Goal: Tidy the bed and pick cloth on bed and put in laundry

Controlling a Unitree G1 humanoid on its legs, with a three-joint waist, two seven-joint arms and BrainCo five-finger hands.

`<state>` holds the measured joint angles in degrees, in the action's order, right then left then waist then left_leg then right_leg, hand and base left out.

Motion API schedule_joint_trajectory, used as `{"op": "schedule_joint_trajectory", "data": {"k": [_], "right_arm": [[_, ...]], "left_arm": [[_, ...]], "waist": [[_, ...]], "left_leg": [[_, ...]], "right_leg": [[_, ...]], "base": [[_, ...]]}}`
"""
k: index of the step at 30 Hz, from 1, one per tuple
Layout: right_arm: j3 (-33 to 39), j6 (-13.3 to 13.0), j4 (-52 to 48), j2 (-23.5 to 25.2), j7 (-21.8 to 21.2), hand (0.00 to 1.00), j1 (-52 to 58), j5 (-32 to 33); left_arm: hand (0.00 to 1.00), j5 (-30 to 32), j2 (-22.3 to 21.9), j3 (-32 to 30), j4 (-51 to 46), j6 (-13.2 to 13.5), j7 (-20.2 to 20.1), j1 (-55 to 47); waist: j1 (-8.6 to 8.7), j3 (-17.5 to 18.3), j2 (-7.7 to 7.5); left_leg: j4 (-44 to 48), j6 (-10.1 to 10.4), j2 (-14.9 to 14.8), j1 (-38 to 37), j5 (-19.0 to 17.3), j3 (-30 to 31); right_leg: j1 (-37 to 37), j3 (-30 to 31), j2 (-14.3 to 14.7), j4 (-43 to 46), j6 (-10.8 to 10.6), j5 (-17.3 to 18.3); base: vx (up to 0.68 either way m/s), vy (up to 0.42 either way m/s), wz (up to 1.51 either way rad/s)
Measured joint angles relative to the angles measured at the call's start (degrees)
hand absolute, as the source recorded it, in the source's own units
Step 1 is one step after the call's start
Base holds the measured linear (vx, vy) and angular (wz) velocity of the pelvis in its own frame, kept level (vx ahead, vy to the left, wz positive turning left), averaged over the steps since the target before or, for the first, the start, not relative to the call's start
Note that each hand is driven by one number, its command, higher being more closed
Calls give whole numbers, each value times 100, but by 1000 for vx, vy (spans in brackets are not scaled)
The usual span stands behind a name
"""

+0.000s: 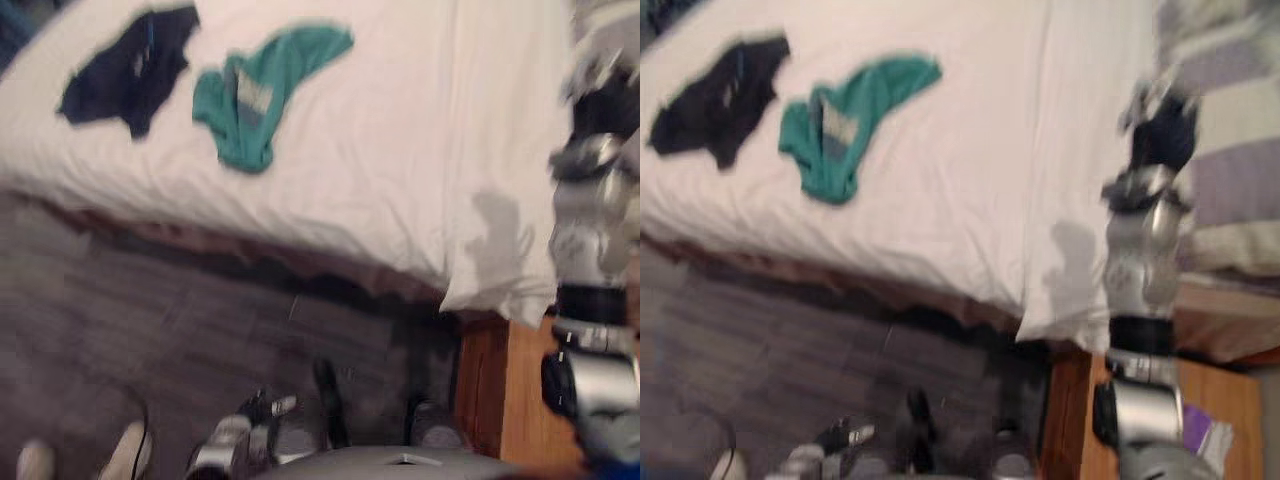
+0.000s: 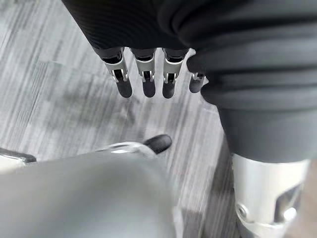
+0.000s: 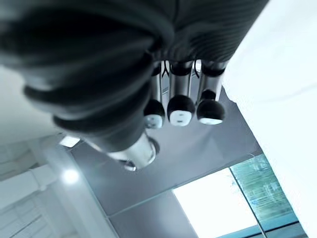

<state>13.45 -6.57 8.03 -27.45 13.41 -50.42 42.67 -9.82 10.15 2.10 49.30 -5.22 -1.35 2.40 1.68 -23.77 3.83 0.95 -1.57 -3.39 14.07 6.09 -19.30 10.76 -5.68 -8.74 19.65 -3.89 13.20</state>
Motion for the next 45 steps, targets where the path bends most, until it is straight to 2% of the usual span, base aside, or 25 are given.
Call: {"op": "schedule_joint_trajectory", "data": {"k": [2, 5, 8, 11, 13, 14, 15, 16, 17, 19, 20, 21, 22, 23, 24, 25, 27, 30, 31, 34, 37, 41, 44, 45], "right_arm": [[131, -109, -101, -18, 247, 100, -78, 47], [180, -197, -298, -22, 490, 100, -80, 166], [187, -242, -297, -14, 590, 100, -64, 352], [277, -502, -187, 214, 540, 100, 214, 674], [419, -724, -92, 517, 241, 100, 678, 786], [394, -942, -99, 821, -235, 100, 969, 804], [391, -970, -96, 862, -314, 100, 1008, 818], [366, -1100, -50, 1076, -643, 100, 1225, 874], [336, -1162, -33, 1203, -786, 100, 1394, 875], [67, -1389, 95, 1762, -1279, 100, 2234, 768], [-19, -1394, 197, 1905, -1360, 100, 2478, 616], [-192, -1389, 632, 2172, -1423, 100, 3027, 386], [-282, -1283, 1398, 2372, -1450, 100, 3705, 201], [-281, -1240, 1574, 2407, -1453, 0, 3845, 185], [-295, -1086, 2073, 2525, -1486, 0, 4332, 38], [-337, -961, 2389, 2621, -1557, 0, 4816, -151], [-408, -867, 2578, 2803, -1606, 0, 5382, -375], [-518, -838, 2897, 2924, -1830, 0, 6040, -667], [-518, -800, 3117, 2929, -1934, 0, 6153, -784], [-485, -696, 3860, 2930, -2127, 0, 6194, -989], [-385, -683, 4140, 2913, -2185, 0, 6202, -1182], [-186, -719, 4378, 2850, -2197, 0, 6199, -1621], [-151, -718, 4519, 2813, -2370, 0, 6174, -1650], [-128, -655, 4593, 2763, -2474, 0, 6152, -1689]], "left_arm": [[0, -98, -153, 2, -207, 123, 125, 184], [0, -329, -384, 8, -385, 248, 222, 406], [0, -536, -495, 7, -531, 340, 404, 602], [0, -604, -520, 7, -642, 375, 513, 706], [0, -706, -570, -1, -640, 440, 563, 717], [0, -706, -641, -12, -641, 545, 565, 727], [0, -703, -654, -12, -640, 563, 565, 730], [0, -704, -702, -55, -622, 624, 652, 738], [0, -704, -717, -86, -604, 657, 665, 738], [0, -709, -768, -278, -443, 672, 671, 700], [0, -709, -768, -282, -406, 663, 682, 675], [0, -715, -728, -281, -349, 655, 671, 596], [0, -769, -780, -264, -354, 653, 657, 572], [0, -770, -799, -264, -357, 654, 655, 576], [0, -779, -939, -262, -372, 656, 655, 583], [0, -787, -1052, -246, -373, 645, 645, 581], [0, -819, -1177, -250, -350, 539, 632, 573], [0, -746, -1173, -268, -184, 407, 542, 481], [0, -656, -1124, -268, -134, 328, 526, 391], [0, -270, -960, -254, 202, 130, 315, 61], [0, -7, -860, -235, 456, 26, 131, -138], [0, 499, -719, -113, 685, -194, -92, -362], [0, 415, -667, -29, 801, -339, -27, -365], [0, 99, -620, -22, 798, -336, 155, -361]], "waist": [[-125, -384, 62], [-149, -616, 206], [-144, -723, 231], [-125, -727, 234], [-98, -719, 243], [-53, -715, 242], [-40, -715, 242], [-19, -708, 229], [-22, -703, 211], [1, -602, 89], [35, -555, 38], [74, -391, -92], [106, -281, -152], [106, -263, -161], [98, -211, -166], [161, -182, -178], [229, -55, -229], [239, 478, -402], [267, 706, -504], [388, 1230, -641], [406, 1374, -633], [422, 1479, -528], [433, 1487, -499], [445, 1475, -491]], "left_leg": [[202, -29, 38, 432, 39, 20], [710, -75, 42, 1334, 3, 48], [1152, -110, 4, 1982, -78, -4], [1526, -113, -79, 2319, -203, -97], [1638, -76, -138, 2303, -267, -148], [1675, -64, -196, 2266, -291, -211], [1680, -61, -204, 2254, -294, -218], [1703, -55, -246, 2178, -319, -252], [1709, -47, -266, 2103, -342, -286], [1734, -13, -335, 1789, -438, -427], [1737, 2, -350, 1709, -466, -460], [1729, 32, -371, 1576, -526, -547], [1712, 74, -399, 1338, -620, -611], [1704, 81, -405, 1288, -647, -632], [1672, 117, -419, 1089, -742, -709], [1565, 119, -425, 874, -805, -812], [1400, 124, -439, 550, -864, -998], [1033, 143, -415, 12, -839, -1209], [804, 170, -331, -262, -794, -1217], [116, 278, -184, -971, -607, -1193], [-241, 340, -140, -1374, -515, -1261], [-612, 431, -178, -1872, -420, -1521], [-529, 499, -185, -2002, -491, -1657], [-74, 513, -274, -1903, -744, -1695]], "right_leg": [[504, 5, -106, 403, -79, 220], [1541, 43, -249, 1242, -58, 439], [2331, 187, -336, 1870, -17, 579], [2749, 323, -340, 2220, 4, 685], [2747, 341, -319, 2271, 26, 718], [2727, 363, -289, 2256, 36, 728], [2716, 370, -282, 2249, 36, 728], [2640, 441, -232, 2207, 36, 728], [2575, 473, -215, 2191, 37, 728], [2294, 560, -147, 2068, 37, 728], [2222, 574, -139, 2031, 37, 727], [2117, 631, -127, 1972, 36, 728], [1828, 632, -110, 1807, 15, 714], [1775, 637, -110, 1773, 10, 711], [1560, 659, -106, 1620, -30, 684], [1330, 677, -111, 1433, -73, 634], [1033, 711, -110, 1109, -127, 501], [468, 657, -119, 513, -206, 276], [200, 628, -141, 300, -238, 241], [-449, 465, -116, -182, -252, 31], [-748, 471, -55, -374, -217, -56], [-971, 470, 94, -555, -160, -196], [-1144, 477, 81, -772, -160, -200], [-1163, 477, 61, -760, -159, -199]], "base": [[-187, -5, 19], [-110, -13, 14], [-70, -35, 0], [-34, -51, -13], [-33, -61, -19], [-23, -40, -19], [-31, -52, -23], [-14, -30, -17], [-14, -46, -28], [11, -38, -36], [27, -28, -38], [50, -26, -32], [60, -20, -28], [79, 0, -27], [77, 29, -31], [74, 36, -39], [102, 43, -50], [196, 33, -34], [268, 15, -8], [230, 4, -1], [124, -5, -17], [51, -36, -32], [-4, -69, -35], [-2, -66, -37]]}}
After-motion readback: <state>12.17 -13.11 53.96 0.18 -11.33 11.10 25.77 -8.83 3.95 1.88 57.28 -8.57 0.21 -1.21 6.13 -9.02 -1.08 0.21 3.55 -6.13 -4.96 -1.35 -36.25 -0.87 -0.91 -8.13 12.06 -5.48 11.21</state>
